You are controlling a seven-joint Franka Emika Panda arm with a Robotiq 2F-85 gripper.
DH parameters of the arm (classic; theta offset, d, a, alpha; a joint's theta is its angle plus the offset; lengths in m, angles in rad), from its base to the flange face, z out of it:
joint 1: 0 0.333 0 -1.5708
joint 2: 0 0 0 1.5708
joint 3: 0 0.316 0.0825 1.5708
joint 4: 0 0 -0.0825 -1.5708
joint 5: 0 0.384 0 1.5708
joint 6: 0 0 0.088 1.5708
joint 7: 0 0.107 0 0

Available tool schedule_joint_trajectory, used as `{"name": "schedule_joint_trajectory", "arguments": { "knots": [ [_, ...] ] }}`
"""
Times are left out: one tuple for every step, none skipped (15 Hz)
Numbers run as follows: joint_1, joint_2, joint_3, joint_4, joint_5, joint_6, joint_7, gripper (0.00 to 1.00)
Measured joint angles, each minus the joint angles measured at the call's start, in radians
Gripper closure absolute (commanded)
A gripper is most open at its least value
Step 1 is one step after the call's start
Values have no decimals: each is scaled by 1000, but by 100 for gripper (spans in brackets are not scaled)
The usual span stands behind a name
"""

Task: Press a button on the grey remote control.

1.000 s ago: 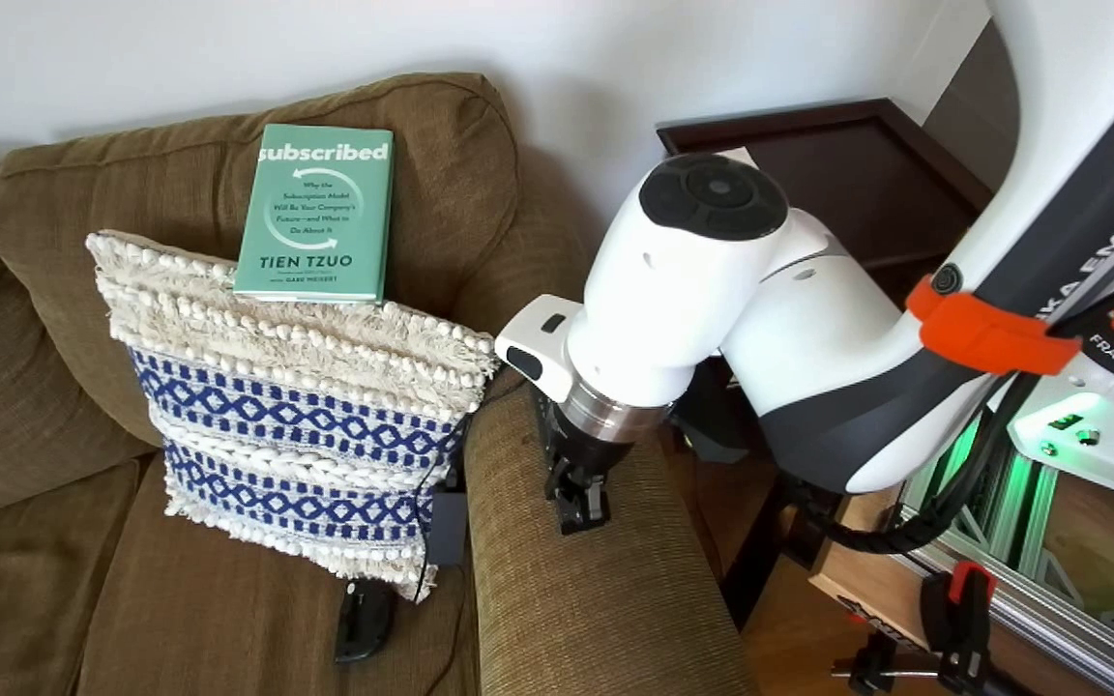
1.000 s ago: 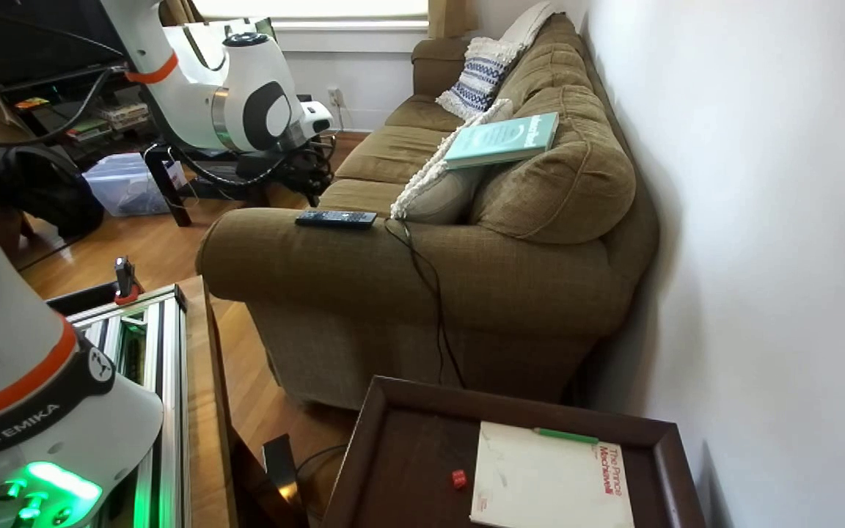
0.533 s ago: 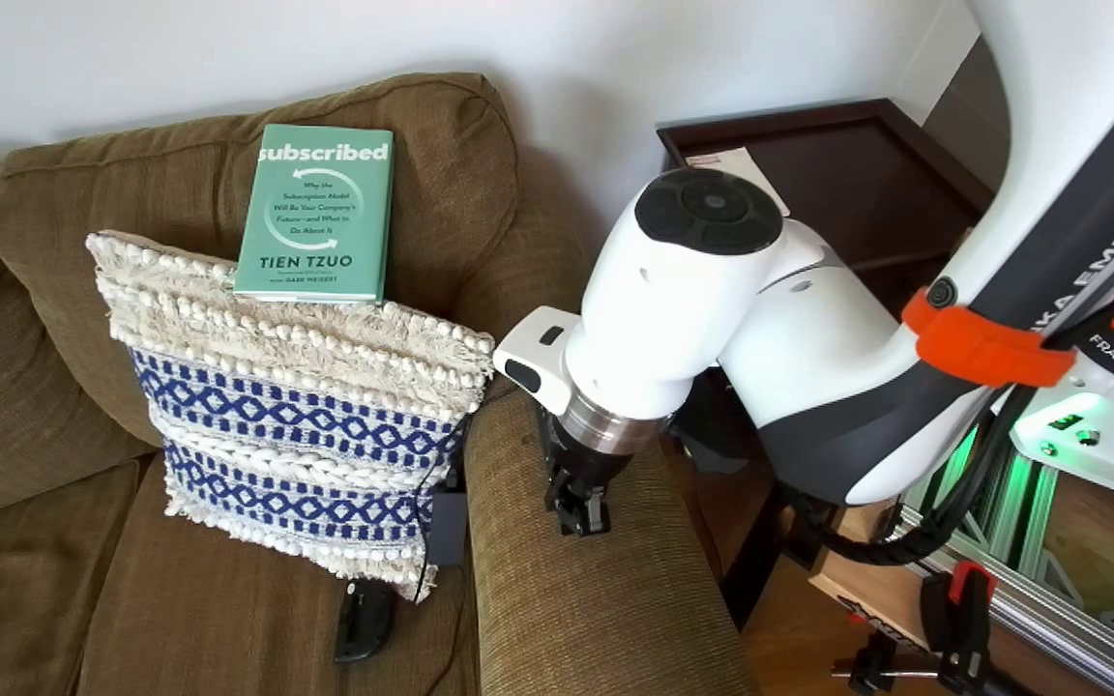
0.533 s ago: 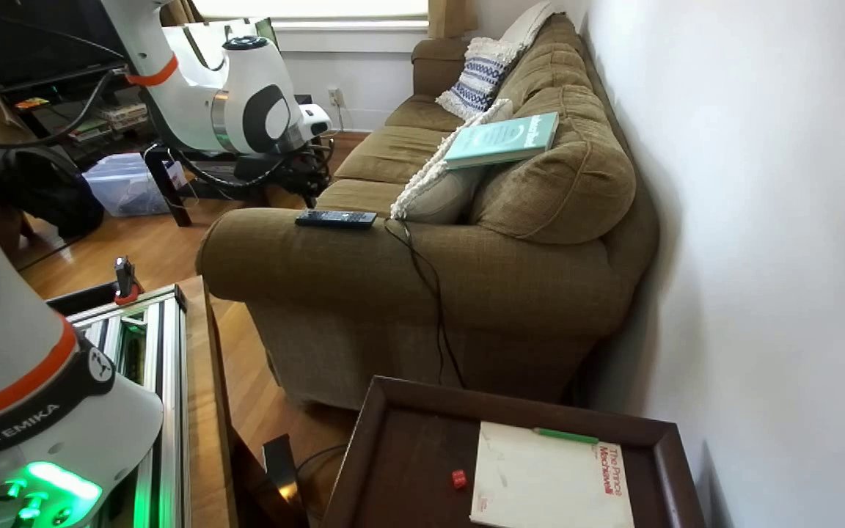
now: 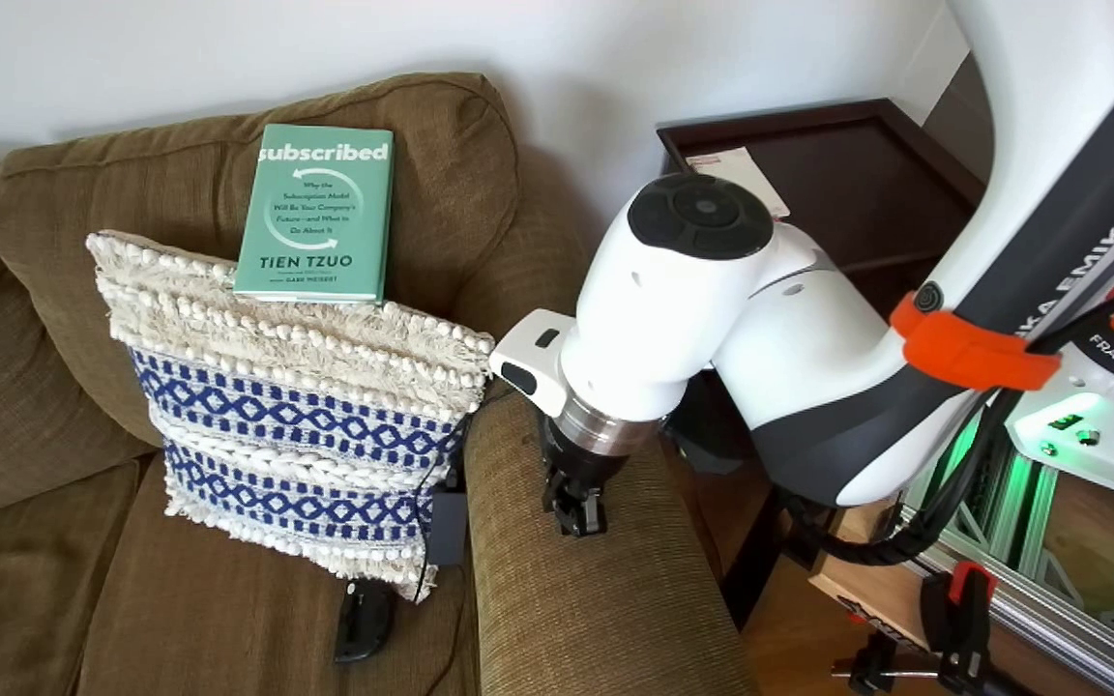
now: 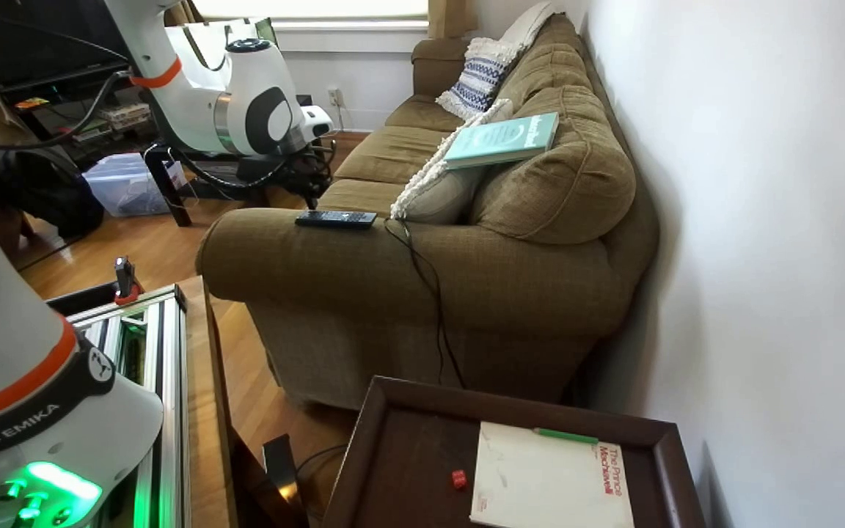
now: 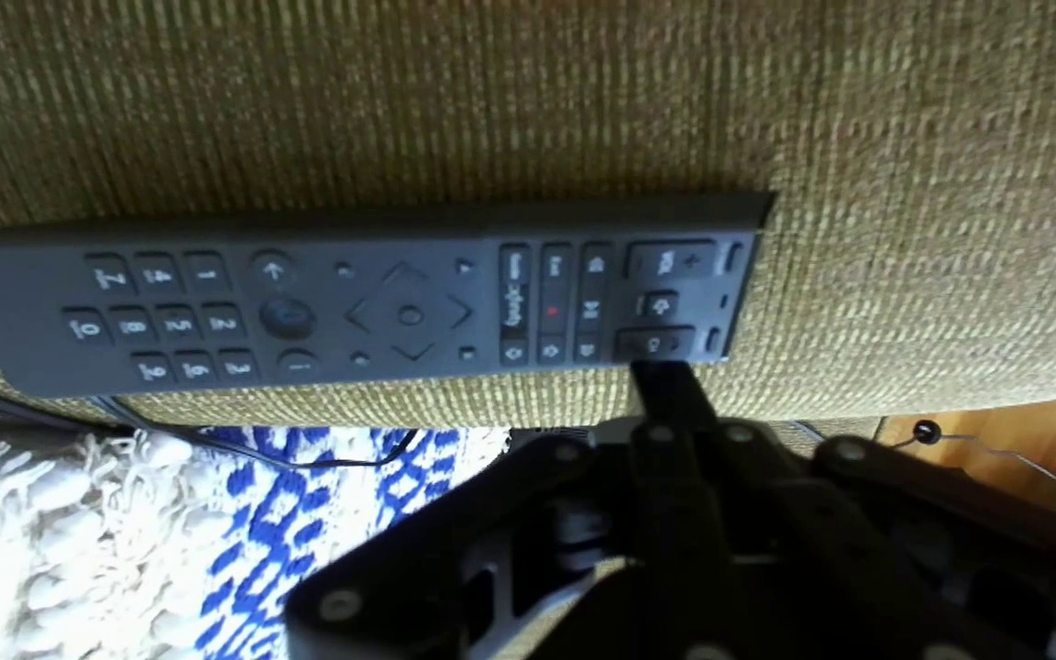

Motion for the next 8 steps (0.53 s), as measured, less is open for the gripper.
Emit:
{"name": "schedule_joint_trajectory", "arguments": {
  "knots": [
    [0,1,-1,0,0,0,-1,100],
    [0,1,-2,0,0,0,-3,100],
    [0,2,-3,0,0,0,-4,100],
    [0,2,-4,0,0,0,-6,100],
    [0,2,-6,0,0,0,-7,100],
    [0,2,-8,0,0,0,-8,100],
    [0,2,-9,0,0,0,-9,100],
    [0,2,-11,0,0,0,-10,100]
  ]
}}
